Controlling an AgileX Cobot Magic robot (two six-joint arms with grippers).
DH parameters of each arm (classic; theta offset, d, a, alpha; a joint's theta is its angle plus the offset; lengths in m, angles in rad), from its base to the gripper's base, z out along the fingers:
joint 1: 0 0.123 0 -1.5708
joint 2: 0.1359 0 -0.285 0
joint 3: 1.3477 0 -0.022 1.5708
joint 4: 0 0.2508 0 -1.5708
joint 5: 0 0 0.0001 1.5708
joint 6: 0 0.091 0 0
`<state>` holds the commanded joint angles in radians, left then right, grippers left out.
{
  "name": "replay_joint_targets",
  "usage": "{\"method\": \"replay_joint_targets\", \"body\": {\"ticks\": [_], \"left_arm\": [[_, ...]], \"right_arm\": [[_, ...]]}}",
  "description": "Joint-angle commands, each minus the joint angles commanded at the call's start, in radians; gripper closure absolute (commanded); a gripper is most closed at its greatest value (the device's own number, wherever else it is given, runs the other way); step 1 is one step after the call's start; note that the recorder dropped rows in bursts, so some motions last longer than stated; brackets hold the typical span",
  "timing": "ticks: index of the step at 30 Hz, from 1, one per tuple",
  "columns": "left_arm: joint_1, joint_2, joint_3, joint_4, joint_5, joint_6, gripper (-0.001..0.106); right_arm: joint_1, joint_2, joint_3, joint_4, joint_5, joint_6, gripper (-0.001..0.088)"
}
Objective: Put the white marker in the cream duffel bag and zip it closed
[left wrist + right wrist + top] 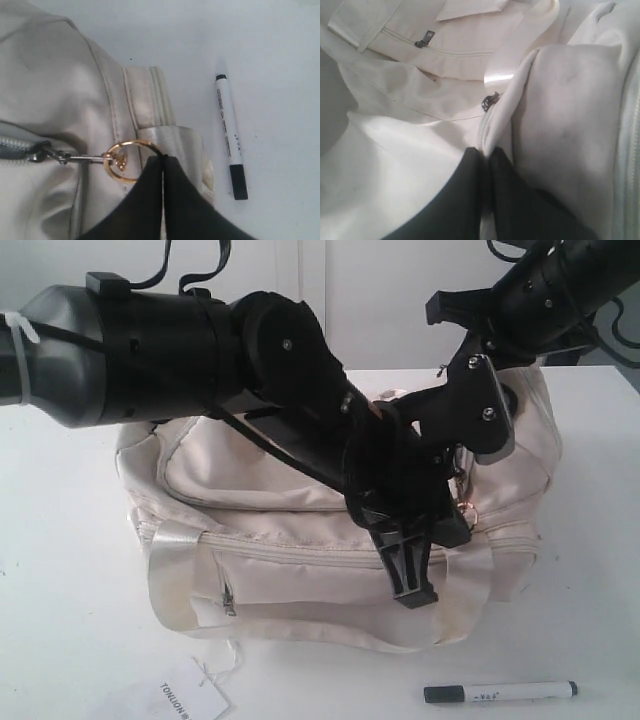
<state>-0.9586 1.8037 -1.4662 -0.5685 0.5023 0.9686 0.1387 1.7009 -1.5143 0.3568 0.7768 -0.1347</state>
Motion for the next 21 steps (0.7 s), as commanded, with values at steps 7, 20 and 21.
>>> {"method": "replay_joint_targets", "body": {"ticks": [7, 20, 21], "left_arm": [[0.0, 0.0, 0.0, -0.045, -0.071, 0.0, 0.105], [0.0, 0.0, 0.0, -0.129, -0.2, 0.0, 0.105], [0.0, 0.0, 0.0, -0.135, -0.202, 0.0, 0.105]], "right_arm": [[0.0, 0.002, 0.0, 0.0, 0.001, 0.0, 0.0868], [0.0, 0.002, 0.0, 0.002, 0.03, 0.006, 0.0868], [0.0, 0.002, 0.0, 0.004, 0.03, 0.005, 0.0868]]}}
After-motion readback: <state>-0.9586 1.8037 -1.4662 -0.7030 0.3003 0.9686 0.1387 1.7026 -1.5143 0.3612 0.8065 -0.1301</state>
